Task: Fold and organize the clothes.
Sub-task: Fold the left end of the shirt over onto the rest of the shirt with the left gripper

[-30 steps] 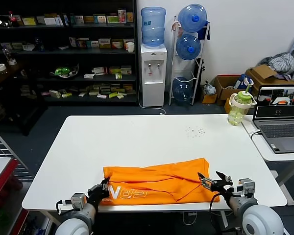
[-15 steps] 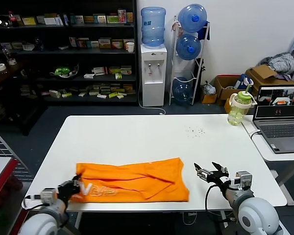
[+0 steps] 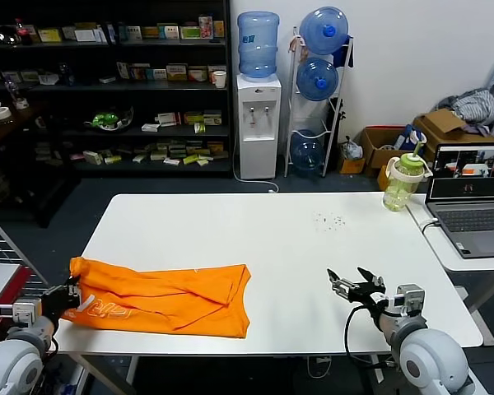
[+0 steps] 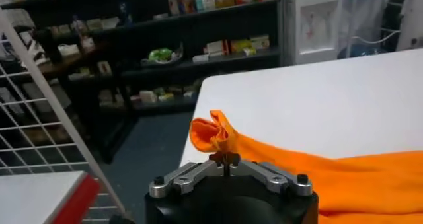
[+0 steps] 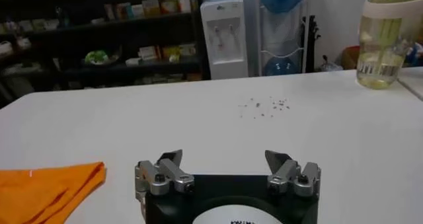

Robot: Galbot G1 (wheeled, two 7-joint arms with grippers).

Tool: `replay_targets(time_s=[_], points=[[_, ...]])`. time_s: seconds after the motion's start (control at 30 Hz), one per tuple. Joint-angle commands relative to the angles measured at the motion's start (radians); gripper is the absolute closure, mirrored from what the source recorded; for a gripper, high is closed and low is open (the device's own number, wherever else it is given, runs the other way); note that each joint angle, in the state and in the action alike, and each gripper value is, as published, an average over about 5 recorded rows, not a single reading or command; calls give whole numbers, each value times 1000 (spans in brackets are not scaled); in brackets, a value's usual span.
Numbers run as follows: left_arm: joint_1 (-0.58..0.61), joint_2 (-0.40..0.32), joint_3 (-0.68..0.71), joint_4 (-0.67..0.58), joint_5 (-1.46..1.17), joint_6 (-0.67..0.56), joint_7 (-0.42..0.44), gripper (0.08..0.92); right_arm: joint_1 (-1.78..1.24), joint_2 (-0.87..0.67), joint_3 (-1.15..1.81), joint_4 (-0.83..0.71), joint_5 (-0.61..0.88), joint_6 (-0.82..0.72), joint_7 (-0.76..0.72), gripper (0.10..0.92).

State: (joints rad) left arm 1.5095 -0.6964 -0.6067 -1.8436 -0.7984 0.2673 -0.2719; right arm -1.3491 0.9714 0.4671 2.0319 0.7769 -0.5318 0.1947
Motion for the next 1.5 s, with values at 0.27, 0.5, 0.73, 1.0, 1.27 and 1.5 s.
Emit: replay_targets(time_s=[0.27, 0.5, 0.73, 1.0, 1.27, 1.5], points=[[-231, -267, 398, -262, -223, 146, -157, 896, -108, 39, 55, 36, -52, -9, 18, 203], [-294, -323, 474, -221, -218, 147, -182, 897, -141, 72, 68, 44, -71, -7, 20, 203], [-329, -362, 530, -189, -182, 147, -199, 897, -127, 81, 57, 35, -70, -8, 21, 203], [-343, -385, 543, -135, -104, 146, -178, 897, -113, 68, 50, 30, -55, -10, 18, 203], [-320, -369, 511, -170, -125, 152, -164, 771, -90, 65, 34, 7, -50, -10, 17, 203], [-249, -237, 405, -225, -174, 157, -161, 563, -70, 56, 23, -11, -40, -9, 13, 203]])
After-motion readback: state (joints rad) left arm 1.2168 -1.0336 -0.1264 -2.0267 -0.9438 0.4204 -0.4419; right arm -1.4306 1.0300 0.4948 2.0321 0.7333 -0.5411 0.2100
